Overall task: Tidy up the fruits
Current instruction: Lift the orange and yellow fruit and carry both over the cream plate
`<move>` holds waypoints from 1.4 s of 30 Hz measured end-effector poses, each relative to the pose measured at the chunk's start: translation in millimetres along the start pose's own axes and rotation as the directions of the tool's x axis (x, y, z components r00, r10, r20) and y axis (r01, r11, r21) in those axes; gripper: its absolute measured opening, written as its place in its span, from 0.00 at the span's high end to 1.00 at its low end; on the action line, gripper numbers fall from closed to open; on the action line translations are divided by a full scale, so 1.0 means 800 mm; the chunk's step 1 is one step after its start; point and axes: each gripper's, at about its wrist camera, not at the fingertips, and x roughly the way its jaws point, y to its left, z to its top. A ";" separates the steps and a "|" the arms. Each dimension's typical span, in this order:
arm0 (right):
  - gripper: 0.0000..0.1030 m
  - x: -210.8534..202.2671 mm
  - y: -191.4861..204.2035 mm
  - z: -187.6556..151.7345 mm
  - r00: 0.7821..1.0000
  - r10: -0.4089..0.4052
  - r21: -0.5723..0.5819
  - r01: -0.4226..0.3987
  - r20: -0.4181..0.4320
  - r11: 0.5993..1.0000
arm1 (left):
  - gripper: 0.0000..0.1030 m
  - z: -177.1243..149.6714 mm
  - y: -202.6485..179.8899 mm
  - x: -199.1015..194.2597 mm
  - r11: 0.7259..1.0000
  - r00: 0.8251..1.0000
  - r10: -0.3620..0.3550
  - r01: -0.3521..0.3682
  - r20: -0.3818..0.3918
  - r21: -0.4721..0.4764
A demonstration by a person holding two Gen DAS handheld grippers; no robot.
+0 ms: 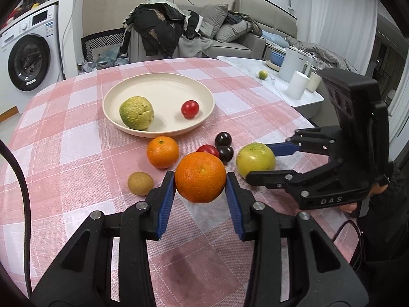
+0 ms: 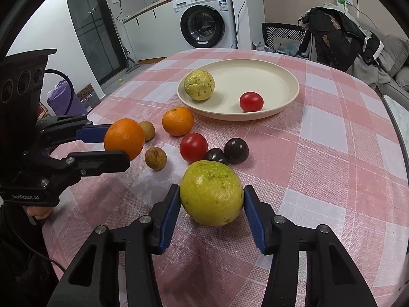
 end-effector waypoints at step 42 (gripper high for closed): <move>0.51 -0.054 -0.010 0.094 0.966 -0.096 0.129 0.066 0.239 0.989 | 0.65 0.066 0.072 0.039 0.987 0.989 0.144 -0.140 0.042 -0.080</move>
